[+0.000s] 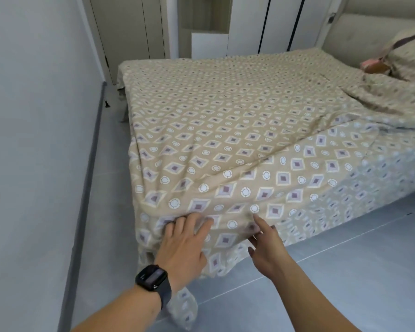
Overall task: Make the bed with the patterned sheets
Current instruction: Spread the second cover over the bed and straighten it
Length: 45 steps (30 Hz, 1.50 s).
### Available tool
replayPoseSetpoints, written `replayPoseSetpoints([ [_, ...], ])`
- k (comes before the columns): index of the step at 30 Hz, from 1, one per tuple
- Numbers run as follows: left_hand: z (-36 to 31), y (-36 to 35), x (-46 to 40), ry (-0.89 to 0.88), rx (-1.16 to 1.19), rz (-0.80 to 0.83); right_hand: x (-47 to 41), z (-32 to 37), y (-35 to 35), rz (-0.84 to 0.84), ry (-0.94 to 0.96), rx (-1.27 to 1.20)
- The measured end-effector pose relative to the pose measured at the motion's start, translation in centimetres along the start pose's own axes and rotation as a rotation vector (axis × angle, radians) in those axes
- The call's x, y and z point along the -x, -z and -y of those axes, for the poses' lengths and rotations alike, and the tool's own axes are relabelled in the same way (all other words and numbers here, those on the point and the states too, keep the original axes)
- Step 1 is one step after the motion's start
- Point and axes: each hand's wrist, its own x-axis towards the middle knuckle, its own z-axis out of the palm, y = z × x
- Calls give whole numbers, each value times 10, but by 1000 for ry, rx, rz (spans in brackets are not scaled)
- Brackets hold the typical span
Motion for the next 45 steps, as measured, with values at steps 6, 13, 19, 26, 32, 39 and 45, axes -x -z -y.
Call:
replayPoseSetpoints([
  [6, 14, 24, 10, 18, 67, 45, 30, 16, -37, 114, 79, -128],
  [13, -34, 68, -2, 30, 179, -83, 96, 24, -37, 281, 234, -47],
  [19, -24, 93, 6, -74, 226, -124, 123, 15, -10, 261, 254, 39],
  [26, -15, 121, 15, -47, 263, -176, 138, 31, 3, 359, 159, -389],
  [32, -12, 105, 18, 22, 208, -44, 128, 38, 18, 211, 96, -379],
  [39, -4, 100, 24, -10, 240, 78, 129, 40, 29, -231, 344, -72],
  [45, 2, 125, 26, 107, 430, 227, 160, 10, 21, -242, 494, 100],
])
